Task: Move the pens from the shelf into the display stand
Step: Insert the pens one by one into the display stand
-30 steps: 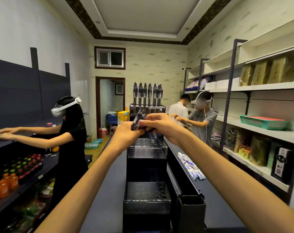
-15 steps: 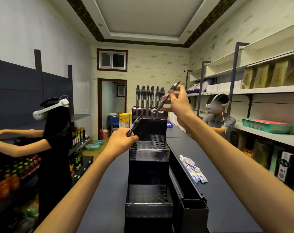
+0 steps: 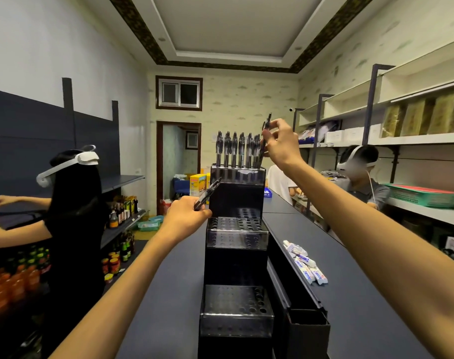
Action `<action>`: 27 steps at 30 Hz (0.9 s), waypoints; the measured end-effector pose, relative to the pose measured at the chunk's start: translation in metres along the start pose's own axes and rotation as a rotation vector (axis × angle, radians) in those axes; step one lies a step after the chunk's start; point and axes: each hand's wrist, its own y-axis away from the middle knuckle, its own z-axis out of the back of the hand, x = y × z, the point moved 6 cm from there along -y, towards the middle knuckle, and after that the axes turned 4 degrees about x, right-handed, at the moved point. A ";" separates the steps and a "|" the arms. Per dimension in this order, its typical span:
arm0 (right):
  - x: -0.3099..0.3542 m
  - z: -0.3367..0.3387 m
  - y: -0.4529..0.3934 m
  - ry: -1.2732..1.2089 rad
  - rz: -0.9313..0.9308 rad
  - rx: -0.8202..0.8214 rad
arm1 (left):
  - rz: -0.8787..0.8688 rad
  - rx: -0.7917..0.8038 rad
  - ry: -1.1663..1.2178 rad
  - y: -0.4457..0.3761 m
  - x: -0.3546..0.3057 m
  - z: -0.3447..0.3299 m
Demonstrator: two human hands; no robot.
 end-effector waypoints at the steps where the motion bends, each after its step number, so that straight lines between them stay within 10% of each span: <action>1: 0.001 -0.003 -0.001 0.007 0.001 0.021 | -0.002 0.001 -0.002 0.000 0.000 0.000; 27: -0.023 -0.017 0.040 0.340 -0.021 -0.032 | 0.030 0.024 0.123 -0.008 0.009 -0.011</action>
